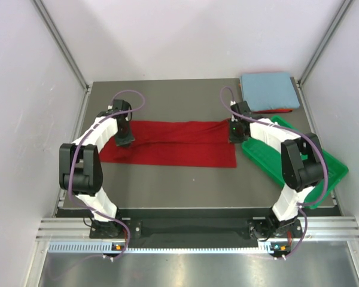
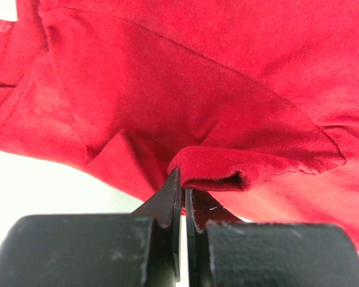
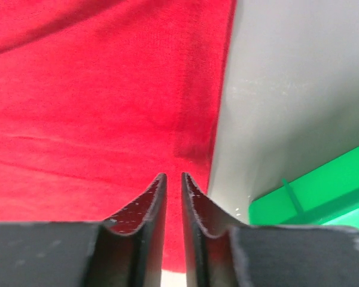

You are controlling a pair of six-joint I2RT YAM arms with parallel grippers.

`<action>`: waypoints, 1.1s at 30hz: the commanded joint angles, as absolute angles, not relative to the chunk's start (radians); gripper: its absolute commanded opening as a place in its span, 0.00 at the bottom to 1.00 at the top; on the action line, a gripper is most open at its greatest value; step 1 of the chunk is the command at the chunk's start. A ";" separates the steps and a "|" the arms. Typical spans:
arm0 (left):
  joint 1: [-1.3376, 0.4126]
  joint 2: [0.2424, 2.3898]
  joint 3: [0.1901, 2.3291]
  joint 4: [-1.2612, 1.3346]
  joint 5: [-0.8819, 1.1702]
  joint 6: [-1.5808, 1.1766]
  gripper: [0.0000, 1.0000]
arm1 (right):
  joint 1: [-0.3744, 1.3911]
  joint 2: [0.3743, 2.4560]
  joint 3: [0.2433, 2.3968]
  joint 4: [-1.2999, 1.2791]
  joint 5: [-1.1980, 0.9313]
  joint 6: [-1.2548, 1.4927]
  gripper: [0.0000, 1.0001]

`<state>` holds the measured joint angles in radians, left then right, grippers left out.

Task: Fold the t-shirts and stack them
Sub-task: Fold the tshirt

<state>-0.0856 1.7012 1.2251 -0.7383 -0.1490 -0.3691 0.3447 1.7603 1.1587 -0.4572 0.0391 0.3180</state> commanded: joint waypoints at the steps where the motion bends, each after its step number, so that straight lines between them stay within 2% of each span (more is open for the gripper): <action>1: -0.080 1.716 1.230 -0.762 -0.146 -0.374 0.00 | 0.345 1.700 1.193 -0.453 0.005 0.333 0.18; 10: -0.081 1.735 1.216 -0.759 -0.163 -0.365 0.00 | 0.347 1.796 1.221 -0.397 0.024 0.347 0.18; 17: -0.081 1.740 1.209 -0.764 -0.196 -0.380 0.00 | 0.347 1.875 1.186 -0.377 0.086 0.344 0.10; 18: -0.081 1.738 1.212 -0.764 -0.213 -0.391 0.04 | 0.347 1.868 1.183 -0.380 0.098 0.344 0.08; 20: -0.081 1.735 1.229 -0.770 -0.253 -0.394 0.04 | 0.345 1.861 1.181 -0.390 0.126 0.341 0.05; 21: -0.081 1.735 1.238 -0.784 -0.262 -0.397 0.06 | 0.347 1.855 1.186 -0.394 0.130 0.339 0.00; 29: -0.080 1.735 1.431 -0.859 -0.316 -0.387 0.27 | 0.347 1.818 1.184 -0.402 0.130 0.328 0.00; 33: -0.072 1.769 1.560 -0.902 -0.315 -0.385 0.33 | 0.347 1.816 1.180 -0.402 0.129 0.324 0.00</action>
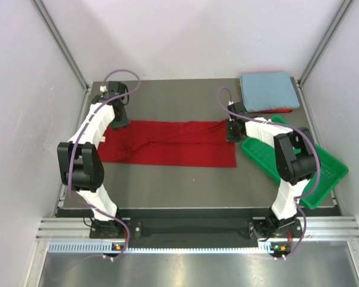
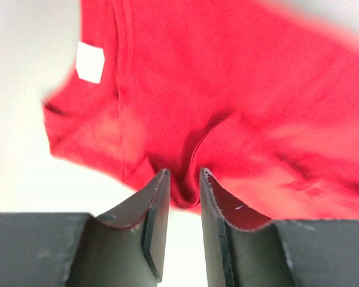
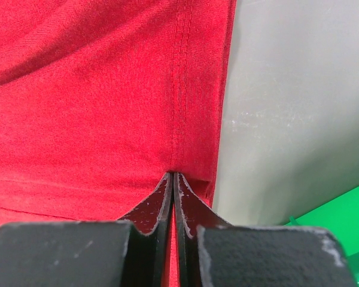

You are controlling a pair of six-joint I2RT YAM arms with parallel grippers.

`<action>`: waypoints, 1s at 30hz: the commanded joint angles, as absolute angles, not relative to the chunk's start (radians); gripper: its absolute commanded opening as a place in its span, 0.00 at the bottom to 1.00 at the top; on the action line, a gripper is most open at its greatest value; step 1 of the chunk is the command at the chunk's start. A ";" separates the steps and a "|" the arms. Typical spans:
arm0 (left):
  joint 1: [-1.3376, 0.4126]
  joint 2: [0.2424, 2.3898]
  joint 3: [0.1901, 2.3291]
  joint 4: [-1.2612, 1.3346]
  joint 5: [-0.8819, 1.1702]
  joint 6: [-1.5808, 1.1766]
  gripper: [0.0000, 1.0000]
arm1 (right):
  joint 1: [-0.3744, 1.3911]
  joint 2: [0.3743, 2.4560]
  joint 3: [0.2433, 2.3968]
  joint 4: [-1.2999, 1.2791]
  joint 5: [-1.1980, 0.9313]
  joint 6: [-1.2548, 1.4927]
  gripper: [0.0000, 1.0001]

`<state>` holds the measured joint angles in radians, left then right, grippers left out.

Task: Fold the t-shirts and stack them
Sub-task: Fold the tshirt

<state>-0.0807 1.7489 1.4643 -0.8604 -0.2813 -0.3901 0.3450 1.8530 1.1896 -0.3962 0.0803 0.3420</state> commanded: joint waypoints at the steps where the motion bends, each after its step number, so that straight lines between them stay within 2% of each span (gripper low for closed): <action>1: -0.068 1.775 1.580 -0.910 -0.310 -0.385 0.33 | 0.345 1.815 1.181 -0.405 0.121 0.324 0.00; 6: -0.049 1.816 1.651 -0.875 -0.307 -0.376 0.34 | 0.345 1.807 1.201 -0.422 0.114 0.321 0.00; 15: 0.145 1.985 1.689 -0.735 -0.071 -0.373 0.34 | 0.318 1.758 1.308 -0.472 0.005 0.307 0.26; 20: 0.204 2.068 1.715 -0.654 0.027 -0.359 0.38 | 0.285 1.833 1.422 -0.471 -0.106 0.210 0.32; 25: 0.212 2.128 1.764 -0.640 0.017 -0.313 0.40 | 0.249 1.907 1.498 -0.457 -0.190 0.155 0.38; 28: 0.216 2.160 1.790 -0.634 0.008 -0.293 0.40 | 0.219 1.940 1.534 -0.445 -0.238 0.132 0.46; 30: 0.215 2.177 1.805 -0.615 0.021 -0.278 0.40 | 0.197 1.971 1.561 -0.445 -0.264 0.115 0.48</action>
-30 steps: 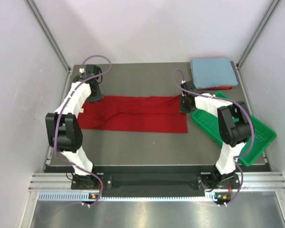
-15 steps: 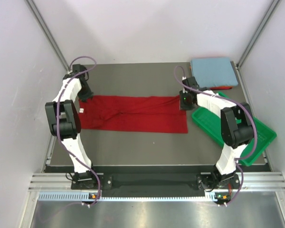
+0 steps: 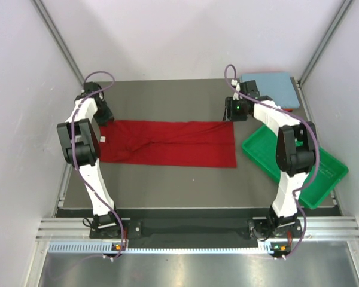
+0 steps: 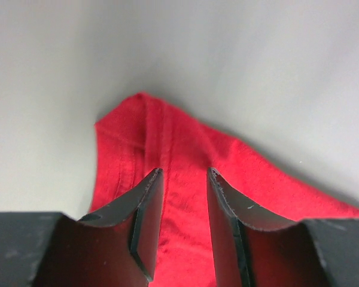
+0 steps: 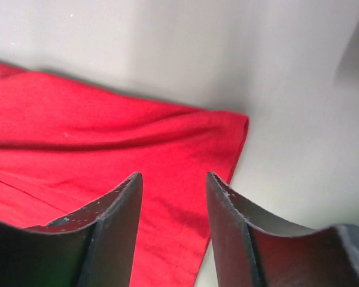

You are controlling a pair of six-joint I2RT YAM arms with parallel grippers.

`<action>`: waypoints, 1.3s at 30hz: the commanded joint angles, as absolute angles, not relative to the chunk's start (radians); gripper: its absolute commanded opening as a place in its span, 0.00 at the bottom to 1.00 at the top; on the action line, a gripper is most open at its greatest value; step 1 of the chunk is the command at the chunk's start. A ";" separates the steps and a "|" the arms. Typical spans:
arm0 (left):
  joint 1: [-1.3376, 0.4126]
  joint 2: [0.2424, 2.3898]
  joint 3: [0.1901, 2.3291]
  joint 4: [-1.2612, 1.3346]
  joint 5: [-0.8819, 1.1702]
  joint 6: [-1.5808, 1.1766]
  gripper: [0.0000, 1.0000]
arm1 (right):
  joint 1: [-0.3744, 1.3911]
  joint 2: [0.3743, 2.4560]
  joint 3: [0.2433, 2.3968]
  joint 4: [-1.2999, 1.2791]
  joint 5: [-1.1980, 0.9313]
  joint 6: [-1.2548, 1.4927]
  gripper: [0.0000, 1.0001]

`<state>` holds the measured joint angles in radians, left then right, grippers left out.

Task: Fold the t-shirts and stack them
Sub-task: Fold the tshirt

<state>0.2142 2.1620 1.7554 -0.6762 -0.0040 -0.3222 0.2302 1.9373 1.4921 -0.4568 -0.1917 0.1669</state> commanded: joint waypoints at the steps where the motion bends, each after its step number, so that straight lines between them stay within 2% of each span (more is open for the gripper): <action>1: 0.218 2.184 1.813 -0.609 0.026 -0.278 0.40 | 0.187 1.980 1.571 -0.446 -0.281 0.112 0.48; 6: 0.216 2.224 1.859 -0.612 0.009 -0.262 0.39 | 0.134 2.037 1.604 -0.453 -0.310 0.094 0.48; 16: 0.215 2.298 1.919 -0.618 -0.071 -0.250 0.29 | 0.109 2.158 1.710 -0.474 -0.413 0.063 0.46; 20: 0.218 2.312 1.927 -0.618 -0.106 -0.259 0.17 | 0.104 2.183 1.726 -0.468 -0.410 0.060 0.45; 21: 0.221 2.313 1.928 -0.618 -0.104 -0.265 0.07 | 0.103 2.193 1.732 -0.469 -0.408 0.063 0.44; 22: 0.224 2.316 1.927 -0.617 -0.101 -0.270 0.04 | 0.101 2.198 1.732 -0.468 -0.408 0.066 0.43; 23: 0.229 2.318 1.927 -0.612 -0.098 -0.275 0.00 | 0.098 2.200 1.730 -0.463 -0.407 0.072 0.41; 26: 0.229 2.327 1.928 -0.612 -0.100 -0.275 0.00 | 0.091 2.204 1.721 -0.443 -0.387 0.092 0.29; 27: 0.232 2.330 1.930 -0.615 -0.103 -0.276 0.00 | 0.089 2.207 1.718 -0.433 -0.380 0.095 0.20; 30: 0.238 2.338 1.933 -0.620 -0.127 -0.285 0.00 | 0.083 2.212 1.713 -0.410 -0.359 0.110 0.01; 39: 0.261 2.368 1.959 -0.634 -0.181 -0.322 0.00 | 0.069 2.218 1.709 -0.342 -0.316 0.155 0.00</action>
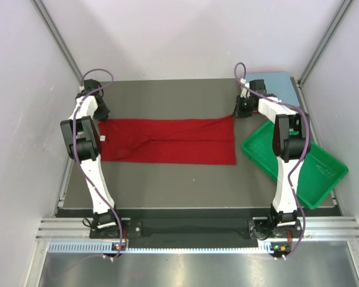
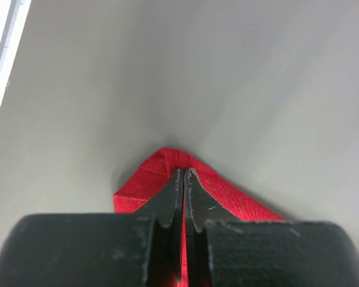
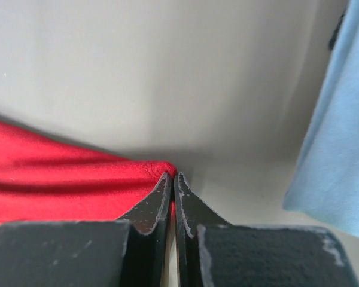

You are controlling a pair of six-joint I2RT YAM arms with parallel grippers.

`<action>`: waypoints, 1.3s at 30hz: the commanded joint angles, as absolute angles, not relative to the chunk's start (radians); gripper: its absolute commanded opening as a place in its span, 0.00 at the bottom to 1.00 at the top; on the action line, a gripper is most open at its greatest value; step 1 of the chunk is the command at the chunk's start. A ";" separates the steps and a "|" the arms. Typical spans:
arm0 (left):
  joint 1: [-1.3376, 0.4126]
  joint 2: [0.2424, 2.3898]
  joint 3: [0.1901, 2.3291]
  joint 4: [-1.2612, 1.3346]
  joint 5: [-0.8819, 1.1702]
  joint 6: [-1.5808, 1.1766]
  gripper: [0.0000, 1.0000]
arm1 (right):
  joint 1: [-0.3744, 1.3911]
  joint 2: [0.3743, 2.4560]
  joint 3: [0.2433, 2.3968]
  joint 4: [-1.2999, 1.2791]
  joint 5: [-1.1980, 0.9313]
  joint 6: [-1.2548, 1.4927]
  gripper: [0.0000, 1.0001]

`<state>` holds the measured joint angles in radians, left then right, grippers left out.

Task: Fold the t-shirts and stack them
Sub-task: Fold the tshirt

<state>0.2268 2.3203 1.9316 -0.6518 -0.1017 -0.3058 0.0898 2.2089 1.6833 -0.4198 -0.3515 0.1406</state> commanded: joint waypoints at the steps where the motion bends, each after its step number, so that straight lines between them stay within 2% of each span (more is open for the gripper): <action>1: 0.259 2.376 1.966 -0.637 -0.183 -0.325 0.00 | 0.069 2.221 1.713 -0.342 -0.311 0.156 0.00; 6: 0.262 2.384 1.977 -0.643 -0.199 -0.370 0.00 | 0.069 2.241 1.738 -0.334 -0.305 0.169 0.00; 11: 0.265 2.373 2.003 -0.623 -0.069 -0.382 0.00 | 0.074 2.255 1.752 -0.298 -0.311 0.192 0.00; 13: 0.265 2.355 2.013 -0.617 -0.028 -0.385 0.01 | 0.077 2.260 1.759 -0.281 -0.331 0.198 0.04; 14: 0.265 2.346 2.013 -0.614 -0.006 -0.387 0.11 | 0.080 2.260 1.763 -0.279 -0.330 0.202 0.07; 17: 0.265 2.312 2.031 -0.649 0.015 -0.390 0.29 | 0.086 2.229 1.761 -0.290 -0.321 0.209 0.15; 21: 0.262 2.255 2.034 -0.719 -0.061 -0.391 0.35 | 0.087 2.154 1.758 -0.351 -0.295 0.218 0.30; 24: 0.253 2.175 1.962 -0.726 -0.100 -0.376 0.36 | 0.092 2.096 1.741 -0.386 -0.279 0.225 0.40; 30: 0.242 1.987 1.747 -0.706 -0.078 -0.365 0.38 | 0.106 1.982 1.642 -0.406 -0.250 0.245 0.49; 35: 0.224 1.837 1.554 -0.672 0.104 -0.342 0.38 | 0.126 1.907 1.566 -0.411 -0.259 0.268 0.53; 39: 0.193 1.787 1.480 -0.632 0.175 -0.327 0.41 | 0.159 1.844 1.496 -0.400 -0.265 0.278 0.57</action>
<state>0.2199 1.8381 1.5261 -0.6865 0.0719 -0.3580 0.1249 1.9228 1.5452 -0.4126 -0.2623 0.2600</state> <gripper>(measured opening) 0.405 0.558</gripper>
